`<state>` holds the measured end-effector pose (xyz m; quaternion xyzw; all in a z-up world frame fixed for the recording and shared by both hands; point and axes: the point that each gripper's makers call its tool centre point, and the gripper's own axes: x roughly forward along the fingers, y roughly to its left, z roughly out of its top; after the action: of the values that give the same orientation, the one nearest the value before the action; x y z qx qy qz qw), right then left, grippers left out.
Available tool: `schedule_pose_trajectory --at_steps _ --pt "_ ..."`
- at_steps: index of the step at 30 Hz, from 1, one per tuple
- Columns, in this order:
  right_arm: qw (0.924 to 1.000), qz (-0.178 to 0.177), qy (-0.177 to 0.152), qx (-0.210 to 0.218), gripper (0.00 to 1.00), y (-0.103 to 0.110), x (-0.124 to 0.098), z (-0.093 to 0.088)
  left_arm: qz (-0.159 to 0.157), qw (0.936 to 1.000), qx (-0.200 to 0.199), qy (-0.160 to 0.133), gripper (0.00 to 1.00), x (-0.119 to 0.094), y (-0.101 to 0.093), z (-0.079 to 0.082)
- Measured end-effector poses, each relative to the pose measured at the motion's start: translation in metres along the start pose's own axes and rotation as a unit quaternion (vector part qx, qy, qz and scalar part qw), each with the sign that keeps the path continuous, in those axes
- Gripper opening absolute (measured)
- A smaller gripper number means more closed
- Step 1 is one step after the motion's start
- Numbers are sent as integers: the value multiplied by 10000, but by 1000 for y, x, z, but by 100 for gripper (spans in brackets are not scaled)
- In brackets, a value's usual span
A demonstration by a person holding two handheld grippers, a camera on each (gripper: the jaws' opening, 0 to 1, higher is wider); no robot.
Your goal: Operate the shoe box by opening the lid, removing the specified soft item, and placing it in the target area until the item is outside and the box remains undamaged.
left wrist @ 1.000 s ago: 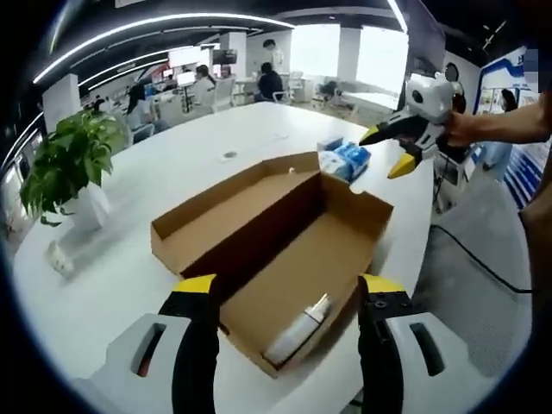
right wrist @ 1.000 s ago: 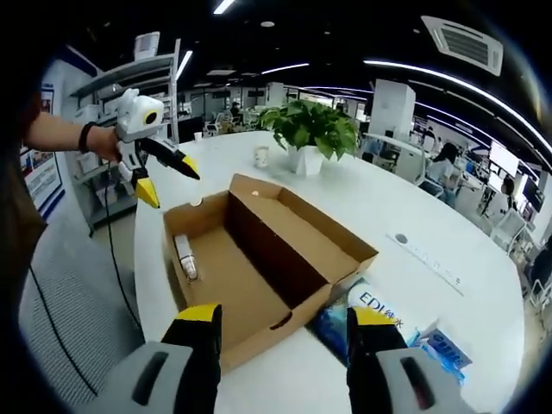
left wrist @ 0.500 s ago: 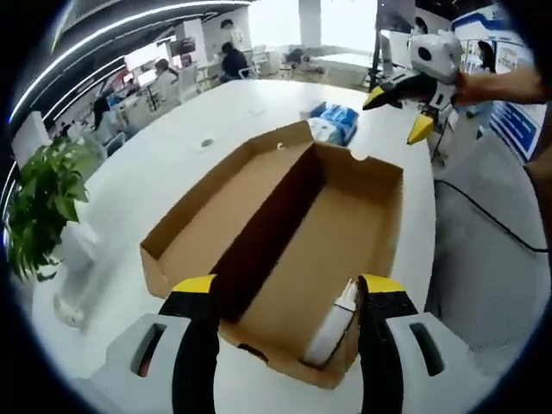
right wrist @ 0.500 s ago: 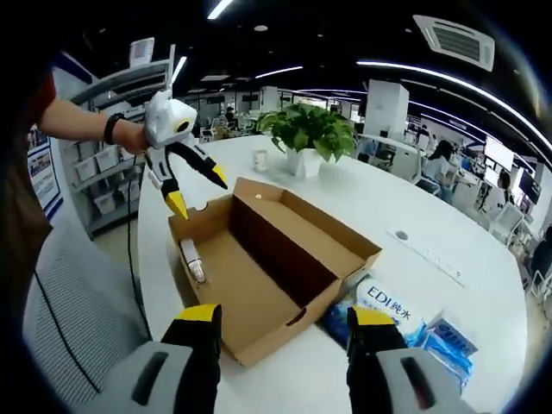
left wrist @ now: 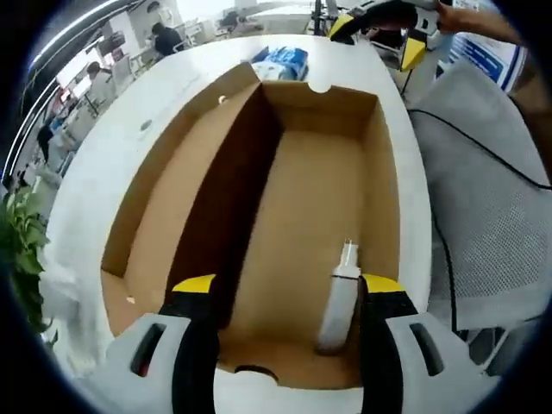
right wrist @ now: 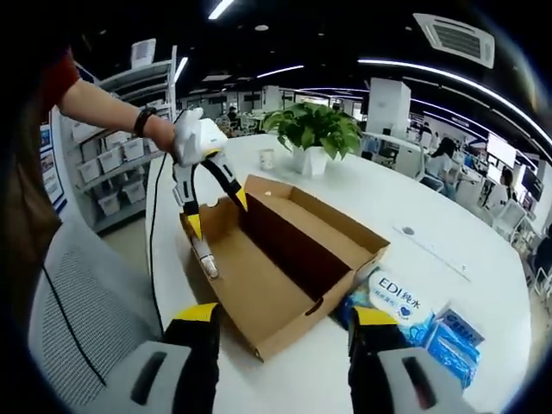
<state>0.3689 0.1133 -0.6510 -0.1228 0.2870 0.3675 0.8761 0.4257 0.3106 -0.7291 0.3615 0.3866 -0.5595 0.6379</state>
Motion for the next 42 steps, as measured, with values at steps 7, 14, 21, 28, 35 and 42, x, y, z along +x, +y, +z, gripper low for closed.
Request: schedule_pose_trajectory --at_steps 7,14,21,28,35,42 --pt "9999 107 40 -23 60 11 3 -2 -349 9985 371 199 65 12 -7 -5" --pt "9999 74 17 76 60 6 1 -2 -540 9952 665 484 62 21 -10 -21" --pt "9999 34 131 18 61 4 -4 -11 -588 9939 746 562 64 25 -11 -24" --pt "9999 21 144 51 61 5 -6 -13 -189 9963 712 441 65 24 10 -20" --pt "9999 38 118 66 61 7 -4 -11 -376 9954 812 354 60 19 -7 -17" --pt "9999 50 142 58 61 8 -3 -13 -344 9919 1076 587 56 29 -15 -27"
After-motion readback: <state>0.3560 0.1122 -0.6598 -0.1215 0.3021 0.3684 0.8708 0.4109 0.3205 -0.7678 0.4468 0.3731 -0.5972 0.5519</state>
